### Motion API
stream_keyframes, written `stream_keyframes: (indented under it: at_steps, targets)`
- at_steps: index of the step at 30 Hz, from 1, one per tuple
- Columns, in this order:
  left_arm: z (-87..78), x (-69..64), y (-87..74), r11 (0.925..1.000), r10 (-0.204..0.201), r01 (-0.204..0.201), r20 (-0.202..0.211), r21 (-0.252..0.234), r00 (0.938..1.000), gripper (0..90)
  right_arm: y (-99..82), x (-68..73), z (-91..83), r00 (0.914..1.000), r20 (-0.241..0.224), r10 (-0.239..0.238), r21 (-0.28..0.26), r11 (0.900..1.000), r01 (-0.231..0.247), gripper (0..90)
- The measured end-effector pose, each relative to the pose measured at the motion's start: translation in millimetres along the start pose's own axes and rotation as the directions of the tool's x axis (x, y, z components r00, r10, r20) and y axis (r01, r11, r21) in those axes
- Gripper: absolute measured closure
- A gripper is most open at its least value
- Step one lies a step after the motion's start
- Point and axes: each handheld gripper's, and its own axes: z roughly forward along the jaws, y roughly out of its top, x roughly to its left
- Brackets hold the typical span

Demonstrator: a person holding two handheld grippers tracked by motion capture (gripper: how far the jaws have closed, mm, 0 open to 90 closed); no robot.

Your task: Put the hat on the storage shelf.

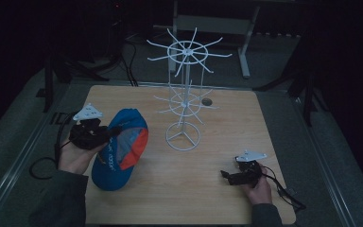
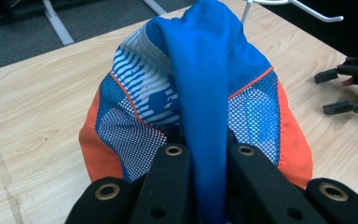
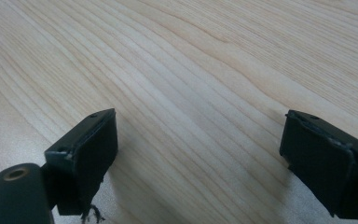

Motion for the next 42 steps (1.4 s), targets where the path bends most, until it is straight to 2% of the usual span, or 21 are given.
stream_keyframes:
  at_steps: [42]
  targets:
    - [-15.7, -1.0, 16.0, 0.9971, -0.01, 0.01, 0.001, -0.075, 0.9999, 89.9, 0.1, 0.0, 0.1, 1.0, 0.0, 0.0, -0.001, 1.0, 0.0, 11.1]
